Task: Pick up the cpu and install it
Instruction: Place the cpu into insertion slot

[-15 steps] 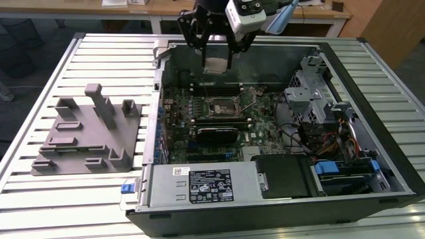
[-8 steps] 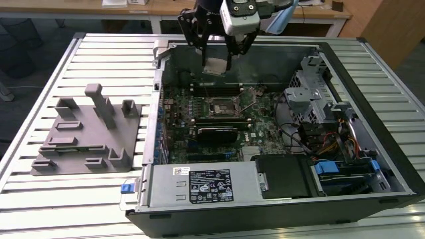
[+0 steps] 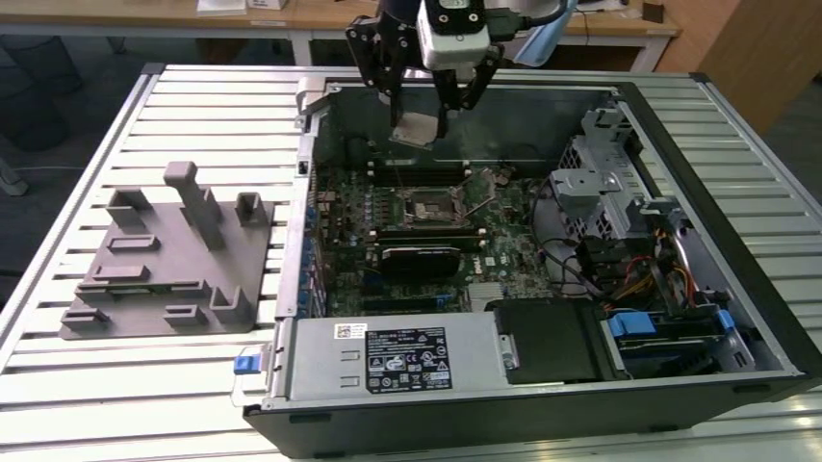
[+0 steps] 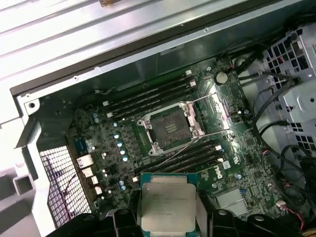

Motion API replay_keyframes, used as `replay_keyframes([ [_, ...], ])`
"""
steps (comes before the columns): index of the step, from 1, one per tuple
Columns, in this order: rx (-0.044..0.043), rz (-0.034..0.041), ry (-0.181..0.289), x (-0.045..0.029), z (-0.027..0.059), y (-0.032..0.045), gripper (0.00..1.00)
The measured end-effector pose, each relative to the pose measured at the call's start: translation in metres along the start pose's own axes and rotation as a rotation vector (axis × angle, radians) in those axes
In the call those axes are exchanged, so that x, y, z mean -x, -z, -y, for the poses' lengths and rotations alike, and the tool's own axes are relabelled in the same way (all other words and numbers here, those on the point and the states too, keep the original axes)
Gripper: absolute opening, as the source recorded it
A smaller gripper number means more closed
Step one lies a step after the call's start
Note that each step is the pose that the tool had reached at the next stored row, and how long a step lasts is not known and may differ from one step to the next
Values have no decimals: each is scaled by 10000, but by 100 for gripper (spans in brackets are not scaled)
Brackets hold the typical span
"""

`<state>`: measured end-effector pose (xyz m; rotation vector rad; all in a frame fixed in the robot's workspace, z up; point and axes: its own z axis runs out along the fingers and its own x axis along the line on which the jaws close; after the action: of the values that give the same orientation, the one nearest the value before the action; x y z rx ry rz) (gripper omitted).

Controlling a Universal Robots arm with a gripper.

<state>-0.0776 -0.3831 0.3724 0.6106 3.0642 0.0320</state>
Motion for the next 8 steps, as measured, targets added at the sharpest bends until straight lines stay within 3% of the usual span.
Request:
replay_keyframes([
  [8, -10, 20, -857, 0, 0, -9, 53],
])
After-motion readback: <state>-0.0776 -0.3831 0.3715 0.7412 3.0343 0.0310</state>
